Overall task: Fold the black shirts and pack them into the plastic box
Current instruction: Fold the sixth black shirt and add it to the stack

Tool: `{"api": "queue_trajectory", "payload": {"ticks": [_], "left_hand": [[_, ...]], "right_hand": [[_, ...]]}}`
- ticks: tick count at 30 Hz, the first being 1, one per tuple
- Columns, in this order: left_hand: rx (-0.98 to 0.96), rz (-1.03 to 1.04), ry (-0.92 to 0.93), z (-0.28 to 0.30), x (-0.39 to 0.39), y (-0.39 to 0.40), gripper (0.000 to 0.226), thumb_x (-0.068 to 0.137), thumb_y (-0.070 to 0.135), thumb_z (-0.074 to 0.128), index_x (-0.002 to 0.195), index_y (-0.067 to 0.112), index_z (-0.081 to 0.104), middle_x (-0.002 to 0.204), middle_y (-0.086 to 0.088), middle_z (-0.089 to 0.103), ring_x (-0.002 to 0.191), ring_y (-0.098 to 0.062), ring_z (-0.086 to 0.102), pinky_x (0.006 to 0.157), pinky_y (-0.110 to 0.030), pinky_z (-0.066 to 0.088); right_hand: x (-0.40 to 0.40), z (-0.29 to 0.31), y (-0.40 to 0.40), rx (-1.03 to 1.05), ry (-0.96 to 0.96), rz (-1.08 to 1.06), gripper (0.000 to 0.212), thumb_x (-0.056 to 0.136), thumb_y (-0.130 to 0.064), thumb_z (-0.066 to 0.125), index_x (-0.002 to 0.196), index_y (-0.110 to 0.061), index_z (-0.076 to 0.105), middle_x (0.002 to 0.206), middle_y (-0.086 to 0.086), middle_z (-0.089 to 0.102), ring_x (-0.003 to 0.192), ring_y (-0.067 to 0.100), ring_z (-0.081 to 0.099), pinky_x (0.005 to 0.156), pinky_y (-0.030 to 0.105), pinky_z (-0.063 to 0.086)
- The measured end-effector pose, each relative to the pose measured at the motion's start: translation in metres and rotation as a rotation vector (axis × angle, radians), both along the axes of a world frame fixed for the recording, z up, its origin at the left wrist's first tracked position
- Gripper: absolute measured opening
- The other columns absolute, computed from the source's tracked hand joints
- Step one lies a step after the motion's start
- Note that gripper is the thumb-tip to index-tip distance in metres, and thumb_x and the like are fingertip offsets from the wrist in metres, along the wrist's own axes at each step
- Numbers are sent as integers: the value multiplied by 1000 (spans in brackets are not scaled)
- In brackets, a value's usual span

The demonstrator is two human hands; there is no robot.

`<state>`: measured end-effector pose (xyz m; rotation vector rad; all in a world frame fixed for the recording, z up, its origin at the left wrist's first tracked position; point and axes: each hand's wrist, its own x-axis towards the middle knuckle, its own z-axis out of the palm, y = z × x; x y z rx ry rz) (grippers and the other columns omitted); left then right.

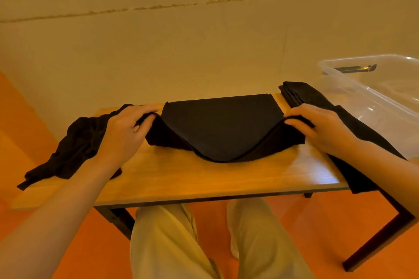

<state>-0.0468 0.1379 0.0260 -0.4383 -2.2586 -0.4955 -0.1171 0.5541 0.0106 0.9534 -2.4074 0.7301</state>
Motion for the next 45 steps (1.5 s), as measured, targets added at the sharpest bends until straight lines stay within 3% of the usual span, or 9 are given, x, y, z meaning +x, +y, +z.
{"api": "queue_trajectory", "payload": {"ticks": [7, 11, 16, 21, 28, 33, 37, 41, 45], "left_hand": [[365, 177, -254, 11, -57, -24, 16, 91, 20, 64, 106, 19, 69, 98, 9, 66, 96, -12, 61, 83, -19, 48], [395, 282, -338, 12, -105, -42, 16, 89, 21, 67, 101, 11, 71, 95, -3, 68, 90, -18, 61, 71, -8, 43], [374, 342, -437, 5, -181, -52, 18, 89, 21, 67, 100, 7, 70, 93, -5, 65, 87, -20, 59, 77, -28, 45], [259, 390, -534, -32, -238, -55, 21, 92, 24, 63, 104, 7, 68, 89, -7, 65, 89, -26, 62, 73, -32, 45], [-120, 440, -548, -96, -249, -40, 48, 101, 36, 43, 146, 19, 36, 156, -4, 28, 143, -22, 24, 111, -48, 15], [-382, 239, -162, -90, -239, -42, 21, 94, 18, 59, 114, 12, 65, 128, -7, 59, 111, -25, 61, 93, -42, 30], [-398, -100, -305, -83, -213, -38, 50, 100, 46, 32, 112, 15, 71, 120, -1, 67, 112, -15, 62, 95, -27, 46], [-331, -79, -575, -80, -184, -41, 68, 90, 67, 16, 143, 31, 42, 149, 18, 30, 138, 7, 21, 107, -5, 7], [-413, -105, -741, -83, -156, -45, 64, 91, 67, 10, 149, 42, 9, 157, 23, -1, 140, 13, -12, 110, -8, -10]], "right_hand": [[-68, 22, 1, -178, -336, -180, 16, 89, -25, 62, 104, -24, 67, 95, -10, 65, 89, 5, 60, 71, 15, 44], [-128, 27, -3, -149, -403, -236, 11, 92, -22, 61, 99, -19, 69, 94, -2, 67, 92, 17, 62, 84, 33, 51], [-202, 25, -19, -82, -400, -278, 8, 94, -19, 57, 93, -18, 65, 90, -2, 62, 92, 20, 59, 83, 33, 48], [-257, -4, -39, 195, -383, -392, 23, 96, -22, 53, 113, -10, 64, 110, 8, 65, 98, 24, 59, 85, 34, 49], [-260, -70, -54, 424, -192, -413, 49, 99, -22, 45, 145, -9, 34, 154, 13, 28, 138, 34, 30, 112, 48, 25], [-250, -65, -49, 449, 82, -359, 49, 84, -8, 68, 130, -1, 52, 144, 20, 41, 121, 42, 49, 100, 53, 39], [-230, -59, -54, 501, 92, -101, 39, 79, 2, 71, 117, -5, 64, 129, 16, 59, 110, 36, 61, 89, 45, 51], [-204, -58, -52, 387, -259, -111, 37, 99, -26, 45, 135, -21, 52, 147, -4, 43, 134, 15, 40, 109, 31, 35], [-176, -59, -44, 442, -438, -99, 51, 99, -42, 35, 148, -31, 28, 156, -14, 19, 143, 3, 12, 114, 21, 10]]}}
